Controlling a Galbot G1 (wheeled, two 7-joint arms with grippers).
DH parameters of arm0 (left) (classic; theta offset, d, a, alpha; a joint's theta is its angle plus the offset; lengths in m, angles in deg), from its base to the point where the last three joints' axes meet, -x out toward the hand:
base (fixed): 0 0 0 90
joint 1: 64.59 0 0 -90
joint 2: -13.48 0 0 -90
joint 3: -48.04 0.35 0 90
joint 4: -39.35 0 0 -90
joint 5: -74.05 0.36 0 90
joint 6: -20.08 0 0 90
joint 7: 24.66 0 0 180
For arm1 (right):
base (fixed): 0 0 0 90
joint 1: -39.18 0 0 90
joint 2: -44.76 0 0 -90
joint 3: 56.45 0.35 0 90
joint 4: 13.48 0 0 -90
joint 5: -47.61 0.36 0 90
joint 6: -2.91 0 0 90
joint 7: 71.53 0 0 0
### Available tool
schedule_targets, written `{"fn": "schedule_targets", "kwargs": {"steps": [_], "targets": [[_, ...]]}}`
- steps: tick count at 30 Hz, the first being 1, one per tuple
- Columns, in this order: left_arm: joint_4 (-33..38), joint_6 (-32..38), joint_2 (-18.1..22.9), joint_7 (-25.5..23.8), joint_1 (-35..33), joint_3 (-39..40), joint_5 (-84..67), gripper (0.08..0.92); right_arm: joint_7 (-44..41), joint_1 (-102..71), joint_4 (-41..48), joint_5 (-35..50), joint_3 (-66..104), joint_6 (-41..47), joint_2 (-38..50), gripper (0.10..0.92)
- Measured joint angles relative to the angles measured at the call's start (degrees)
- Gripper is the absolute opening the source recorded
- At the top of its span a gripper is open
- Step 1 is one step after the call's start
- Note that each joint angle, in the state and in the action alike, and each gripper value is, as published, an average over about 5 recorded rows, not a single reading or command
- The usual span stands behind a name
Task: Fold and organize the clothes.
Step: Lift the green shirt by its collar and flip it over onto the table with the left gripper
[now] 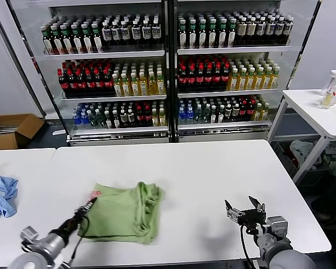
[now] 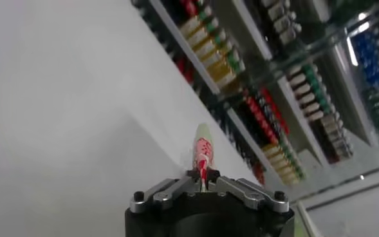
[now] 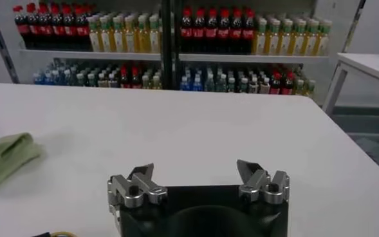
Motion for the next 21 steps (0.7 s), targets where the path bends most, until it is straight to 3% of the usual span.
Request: {"fn": "schedule_targets", "kwargs": {"steps": [12,16,21], "targets": [[2.0,0.4,-11.6,0.2,0.1,-14.4,0.0,0.110,-0.3,-1.4,-1.4,-0.2,0.4,-0.3,0.4,0.822],[5.5,1.4,-13.2,-0.1,-0.5,-14.2,4.4,0.110,-0.5,-2.0,-1.8,-0.3,0.7,-0.6,0.9,0.823],[10.1,2.8,-12.6,0.4,-0.3,-8.3,13.0,0.110,-0.8,-2.7,-2.3,-0.3,1.3,-0.8,1.5,0.823]]}}
